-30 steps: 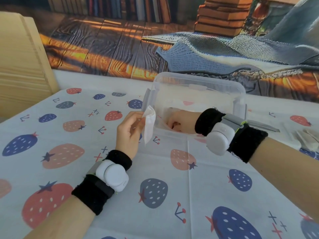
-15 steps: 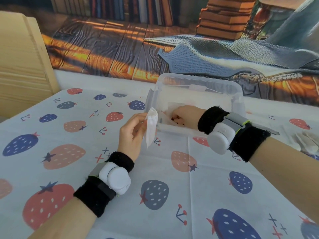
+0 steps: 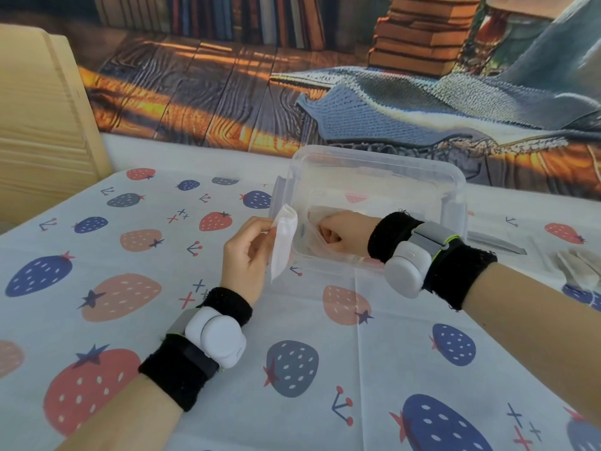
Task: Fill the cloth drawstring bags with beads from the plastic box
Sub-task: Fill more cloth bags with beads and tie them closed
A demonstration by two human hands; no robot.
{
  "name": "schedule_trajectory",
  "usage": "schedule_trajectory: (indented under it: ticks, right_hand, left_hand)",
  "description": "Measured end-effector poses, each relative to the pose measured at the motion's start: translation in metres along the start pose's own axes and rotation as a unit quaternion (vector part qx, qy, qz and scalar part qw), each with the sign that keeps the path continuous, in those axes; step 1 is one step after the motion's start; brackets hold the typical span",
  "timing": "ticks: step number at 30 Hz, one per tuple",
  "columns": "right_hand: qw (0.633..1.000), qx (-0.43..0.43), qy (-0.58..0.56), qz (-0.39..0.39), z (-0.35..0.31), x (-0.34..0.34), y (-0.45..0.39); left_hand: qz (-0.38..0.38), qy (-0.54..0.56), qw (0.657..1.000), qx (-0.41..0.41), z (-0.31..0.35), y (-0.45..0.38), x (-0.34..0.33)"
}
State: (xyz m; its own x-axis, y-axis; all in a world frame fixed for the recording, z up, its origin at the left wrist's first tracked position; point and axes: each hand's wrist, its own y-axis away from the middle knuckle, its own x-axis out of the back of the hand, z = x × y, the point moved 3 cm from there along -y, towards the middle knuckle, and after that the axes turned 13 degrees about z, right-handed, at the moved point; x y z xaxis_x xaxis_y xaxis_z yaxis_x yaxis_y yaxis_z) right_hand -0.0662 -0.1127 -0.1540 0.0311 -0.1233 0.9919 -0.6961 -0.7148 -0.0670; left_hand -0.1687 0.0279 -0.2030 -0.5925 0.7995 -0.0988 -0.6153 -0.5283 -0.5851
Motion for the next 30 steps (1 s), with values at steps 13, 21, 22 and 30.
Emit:
schedule_trajectory:
  ticks: [13,21,22,30]
  right_hand:
    - [1.000,-0.029,-0.004,-0.001,0.018,0.022,-0.019]
    - [0.998,-0.035,-0.038,-0.018,0.015,0.034,-0.022]
    - [0.998,-0.040,-0.042,-0.010,0.015,0.036,-0.022]
    - [0.982,-0.123,-0.114,0.084,0.024,0.056,-0.021]
  left_hand:
    - [0.015,0.003,0.999,0.049,-0.001,-0.003,0.001]
    - [0.020,0.013,0.998,0.056,-0.006,-0.003,0.001]
    - [0.021,0.015,0.998,0.059,-0.007,-0.003,0.001]
    - [0.032,-0.007,0.999,-0.023,0.001,-0.004,0.001]
